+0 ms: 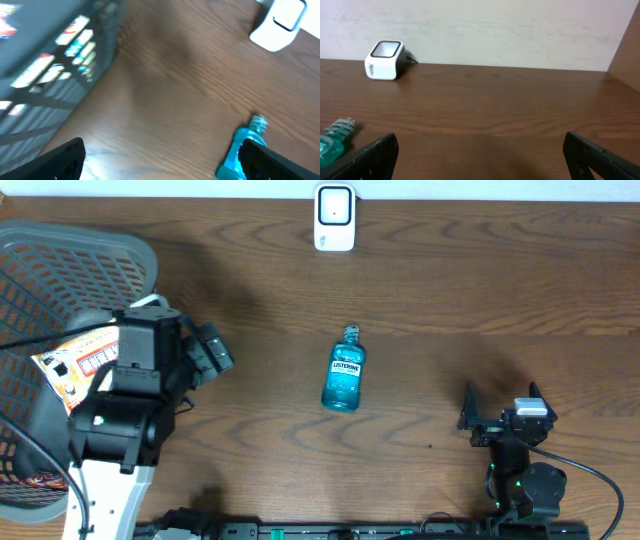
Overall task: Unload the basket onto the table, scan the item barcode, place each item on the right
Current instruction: 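Move the left gripper back into the basket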
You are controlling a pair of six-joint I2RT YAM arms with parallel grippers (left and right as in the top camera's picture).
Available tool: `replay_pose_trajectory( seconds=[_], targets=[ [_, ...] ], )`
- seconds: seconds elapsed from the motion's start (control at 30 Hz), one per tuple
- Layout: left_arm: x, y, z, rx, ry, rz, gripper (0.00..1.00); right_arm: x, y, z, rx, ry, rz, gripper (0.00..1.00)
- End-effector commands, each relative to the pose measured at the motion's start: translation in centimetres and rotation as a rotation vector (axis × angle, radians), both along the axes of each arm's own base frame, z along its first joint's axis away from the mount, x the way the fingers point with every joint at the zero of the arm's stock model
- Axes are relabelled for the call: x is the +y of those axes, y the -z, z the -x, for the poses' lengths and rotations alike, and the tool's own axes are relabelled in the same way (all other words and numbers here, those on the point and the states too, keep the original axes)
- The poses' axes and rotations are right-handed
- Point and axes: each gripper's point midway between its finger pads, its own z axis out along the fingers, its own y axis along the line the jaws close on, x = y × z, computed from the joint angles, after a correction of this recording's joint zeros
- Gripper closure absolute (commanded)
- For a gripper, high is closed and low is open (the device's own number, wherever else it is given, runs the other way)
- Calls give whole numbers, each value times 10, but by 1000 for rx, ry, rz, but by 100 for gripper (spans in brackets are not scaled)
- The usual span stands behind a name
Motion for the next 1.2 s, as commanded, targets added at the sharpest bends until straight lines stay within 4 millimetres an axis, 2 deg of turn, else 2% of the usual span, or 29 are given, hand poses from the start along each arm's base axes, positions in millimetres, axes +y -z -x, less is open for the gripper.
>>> replay_pose_trajectory(
  seconds=[0.0, 0.17, 0.33, 0.47, 0.6, 0.77, 0.97, 1.07, 1.17],
  targets=[
    [19, -10, 4, -16, -52, -23, 2, 1, 0, 0, -1, -3, 5, 1],
    [37, -13, 6, -22, -109, -30, 2, 1, 0, 0, -1, -3, 5, 1],
    [46, -37, 11, -52, -92, -42, 2, 1, 0, 0, -1, -3, 5, 1],
    [60, -60, 26, -47, -82, -102, 2, 1, 0, 0, -1, -3, 5, 1],
    [76, -71, 45, 0, -54, -202, 2, 1, 0, 0, -1, -3, 5, 1],
    [108, -76, 58, 6, -265, -211, 2, 1, 0, 0, -1, -3, 5, 1],
    [142, -82, 63, -55, -533, -108, 2, 1, 0, 0, -1, -3, 5, 1],
    [159, -79, 68, -55, -639, -80, 2, 1, 0, 0, -1, -3, 5, 1],
    [184, -68, 75, -17, -772, -45, 2, 1, 0, 0, -1, -3, 5, 1]
  ],
)
